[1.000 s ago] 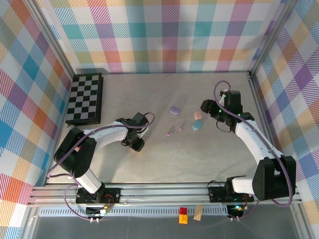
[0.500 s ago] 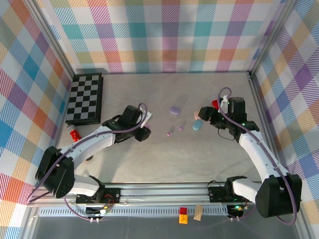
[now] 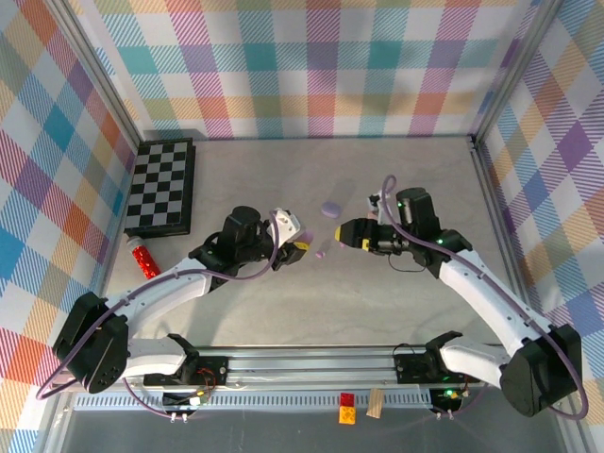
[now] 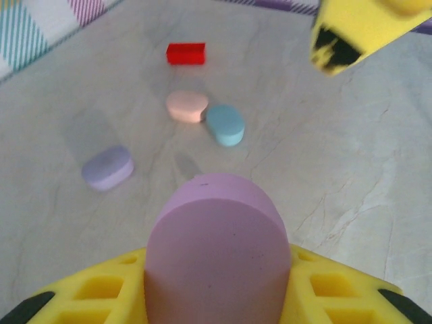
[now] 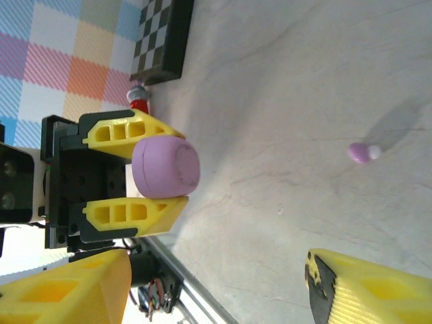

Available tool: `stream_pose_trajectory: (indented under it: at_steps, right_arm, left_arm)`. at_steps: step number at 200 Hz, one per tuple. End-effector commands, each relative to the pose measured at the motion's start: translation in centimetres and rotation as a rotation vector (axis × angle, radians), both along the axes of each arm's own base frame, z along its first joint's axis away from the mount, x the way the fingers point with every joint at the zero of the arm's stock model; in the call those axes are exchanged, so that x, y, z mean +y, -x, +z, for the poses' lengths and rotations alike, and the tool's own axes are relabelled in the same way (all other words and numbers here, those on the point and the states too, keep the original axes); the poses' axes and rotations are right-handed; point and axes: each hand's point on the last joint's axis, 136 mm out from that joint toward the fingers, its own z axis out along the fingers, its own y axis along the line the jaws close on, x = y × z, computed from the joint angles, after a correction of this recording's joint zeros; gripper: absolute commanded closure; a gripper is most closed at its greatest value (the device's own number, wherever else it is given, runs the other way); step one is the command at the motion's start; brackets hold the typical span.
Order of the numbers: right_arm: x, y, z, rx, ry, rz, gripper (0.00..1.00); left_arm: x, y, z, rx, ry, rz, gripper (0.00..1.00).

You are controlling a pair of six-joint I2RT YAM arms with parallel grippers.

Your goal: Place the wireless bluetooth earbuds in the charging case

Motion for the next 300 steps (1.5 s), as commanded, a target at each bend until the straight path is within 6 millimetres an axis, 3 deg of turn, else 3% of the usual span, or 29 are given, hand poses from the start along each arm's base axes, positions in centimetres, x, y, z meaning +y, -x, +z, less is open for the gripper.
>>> stream_pose_trajectory:
  at_steps: [1, 72, 104, 133, 185, 206, 219, 233, 253, 300]
  right_arm:
    - [1.5, -0.1, 0.9, 0.007, -0.018, 0.036, 0.32]
    - [5.4, 0.2, 1.2, 0.015, -0.045, 0.149, 0.32]
    - [6.5, 0.2, 0.3, 0.047, -0.030, 0.168, 0.33]
    - [7.0, 0.0, -0.5, 0.071, -0.015, 0.168, 0.44]
    - [6.9, 0.1, -0.6, 0.083, 0.002, 0.162, 0.74]
    - [6.7, 0.2, -0.4, 0.083, -0.006, 0.157, 0.79]
    - [6.5, 0.3, 0.1, 0.076, -0.020, 0.152, 0.79]
    - [6.1, 0.4, 1.1, 0.065, -0.053, 0.154, 0.79]
    - [5.3, 0.4, 2.7, 0.039, -0.114, 0.148, 0.79]
    - [2.6, 0.5, 6.9, 0.060, -0.394, 0.142, 0.81]
  left_arm:
    - [-1.5, 1.3, 2.3, -0.118, 0.046, -0.121, 0.64]
    - [-1.9, 1.7, 2.2, -0.126, 0.008, -0.148, 0.64]
    - [-2.0, 1.8, 2.2, -0.126, 0.008, -0.154, 0.64]
    - [-2.0, 2.0, 2.3, -0.130, 0.011, -0.158, 0.64]
    - [-1.8, 1.9, 2.5, -0.129, 0.012, -0.144, 0.63]
    - [-1.8, 2.0, 2.8, -0.133, 0.036, -0.141, 0.61]
    - [-1.8, 2.0, 3.0, -0.138, 0.062, -0.134, 0.57]
    - [-1.7, 2.0, 3.4, -0.148, 0.102, -0.120, 0.41]
    - [-1.3, 2.4, 5.0, -0.166, 0.216, -0.121, 0.27]
    - [0.3, 3.5, 9.6, -0.259, 0.511, -0.138, 0.15]
